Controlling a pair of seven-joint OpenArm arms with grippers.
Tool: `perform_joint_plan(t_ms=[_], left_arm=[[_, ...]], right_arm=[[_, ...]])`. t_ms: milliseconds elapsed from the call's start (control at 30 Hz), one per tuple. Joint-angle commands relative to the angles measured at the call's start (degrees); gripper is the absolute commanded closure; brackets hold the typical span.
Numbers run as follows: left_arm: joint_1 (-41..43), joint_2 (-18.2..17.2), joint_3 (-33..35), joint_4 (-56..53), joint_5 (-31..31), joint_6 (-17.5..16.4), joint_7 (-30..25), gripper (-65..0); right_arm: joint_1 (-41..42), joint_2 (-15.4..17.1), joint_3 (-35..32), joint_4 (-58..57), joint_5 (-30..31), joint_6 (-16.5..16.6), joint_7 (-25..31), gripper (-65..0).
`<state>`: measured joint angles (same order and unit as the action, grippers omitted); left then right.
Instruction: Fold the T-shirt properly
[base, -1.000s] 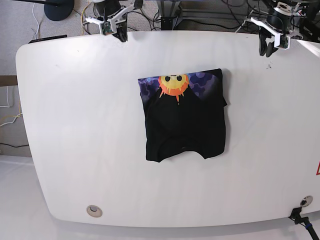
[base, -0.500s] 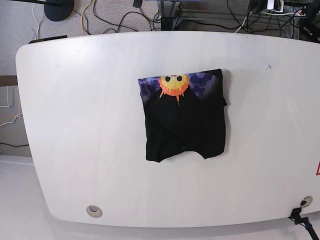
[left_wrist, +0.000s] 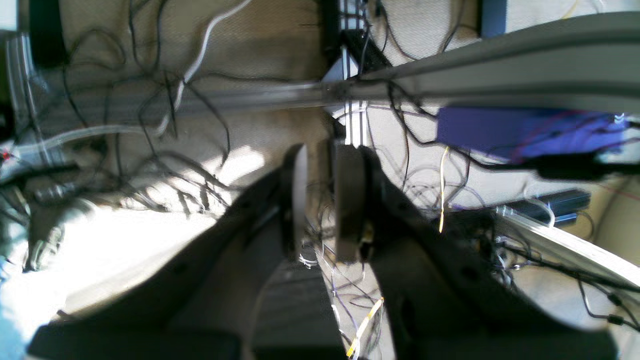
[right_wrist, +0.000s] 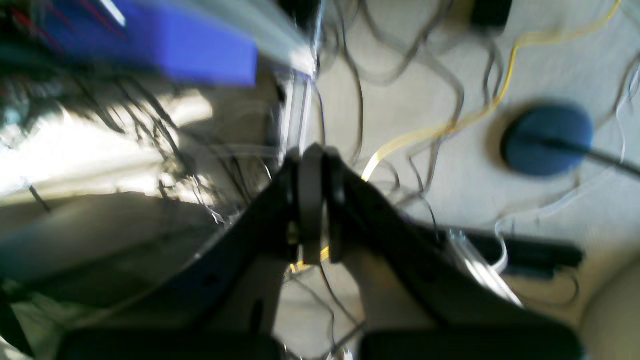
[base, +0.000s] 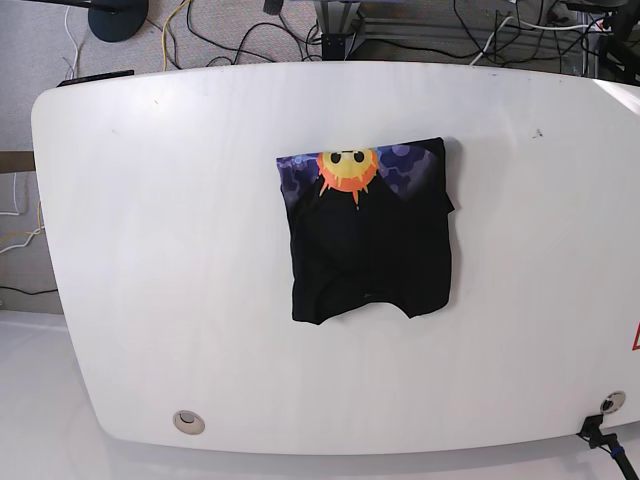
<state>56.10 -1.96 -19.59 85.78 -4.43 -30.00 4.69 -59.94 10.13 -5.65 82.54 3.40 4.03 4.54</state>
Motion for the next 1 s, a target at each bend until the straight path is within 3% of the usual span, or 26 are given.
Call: perform_joint_plan(t_ms=[0,133,300,567,700,767,867,967], left_arm=[[-0.84,-0.11,-0.23,-3.98,-0.28,-0.29,-0.42,-8.4],[-7.35,-0.64,-0.23,-14.61,0.25,-0.29,-0.42,-8.4],[-15.79,-1.08,-0.23,-27.18,6.76,-0.29,-0.6,-8.4],[-29.85,-1.25,-0.23,-49.16,11.42,-0.29,-0.69,-8.6],[-34.87,-1.34,-0.23,-59.54,13.35,0.15,-6.4,-8.6],[-37.59,-1.43,-0.23,-64.63,14.05,3.49,-8.16,-8.7],[-41.46,-1.34,-0.23,-70.52,18.1,11.23,-8.16,-8.8],[-44.27,-1.34,-0.23,-72.37,19.85,15.1,-8.16,-8.8]], right_arm=[[1.0,0.11,-0.02,-4.96,0.25,0.06,0.87,0.0],[7.5,0.02,-0.02,-14.1,0.25,0.49,0.87,0.0],[14.89,-0.06,-0.11,-22.98,0.25,0.49,0.96,0.0],[25.53,-1.74,-0.11,-36.17,0.16,0.58,0.96,0.0],[31.33,-3.49,-0.11,-44.52,0.16,0.58,1.14,0.0],[33.88,-3.67,-0.11,-48.13,0.07,0.58,2.63,0.0],[38.27,-3.67,-0.11,-54.1,0.16,0.58,2.89,0.0],[41.61,-3.67,-0.11,-58.24,0.16,0.58,2.89,0.0]])
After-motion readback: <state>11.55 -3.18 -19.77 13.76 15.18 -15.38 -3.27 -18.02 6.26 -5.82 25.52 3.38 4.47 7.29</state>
